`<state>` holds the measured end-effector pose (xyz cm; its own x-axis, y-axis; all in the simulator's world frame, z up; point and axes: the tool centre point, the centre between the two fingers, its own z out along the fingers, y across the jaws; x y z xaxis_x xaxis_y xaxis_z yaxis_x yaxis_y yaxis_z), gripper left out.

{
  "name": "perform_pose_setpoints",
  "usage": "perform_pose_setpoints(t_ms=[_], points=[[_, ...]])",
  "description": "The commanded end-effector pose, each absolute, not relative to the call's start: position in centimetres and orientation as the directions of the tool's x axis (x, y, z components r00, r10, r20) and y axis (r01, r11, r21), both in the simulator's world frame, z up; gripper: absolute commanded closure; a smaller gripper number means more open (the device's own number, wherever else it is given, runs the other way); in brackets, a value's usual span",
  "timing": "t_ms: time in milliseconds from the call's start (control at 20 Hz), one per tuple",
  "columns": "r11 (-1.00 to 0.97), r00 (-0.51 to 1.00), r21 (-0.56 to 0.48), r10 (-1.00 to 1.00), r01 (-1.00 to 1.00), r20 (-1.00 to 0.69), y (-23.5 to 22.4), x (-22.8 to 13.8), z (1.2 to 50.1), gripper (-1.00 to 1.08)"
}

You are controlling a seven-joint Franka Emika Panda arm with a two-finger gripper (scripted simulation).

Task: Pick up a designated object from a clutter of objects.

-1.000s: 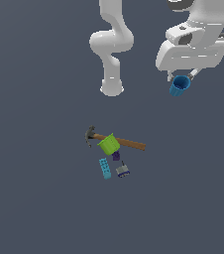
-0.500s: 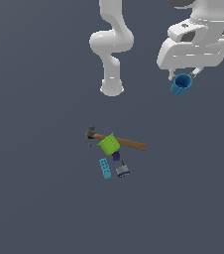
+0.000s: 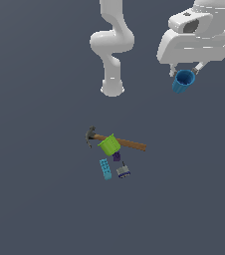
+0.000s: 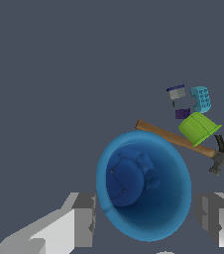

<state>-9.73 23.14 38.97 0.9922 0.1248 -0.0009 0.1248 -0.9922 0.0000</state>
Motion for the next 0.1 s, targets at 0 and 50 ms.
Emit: perform_pose_setpoints(t_ms=[0, 50], points=[[-0.992, 0.992, 0.0, 0.126, 0.126, 0.0, 23.16, -9.62, 39.1, 1.08], [-0.992, 0.992, 0.0, 0.126, 0.126, 0.0, 23.19, -9.63, 39.07, 1.08]])
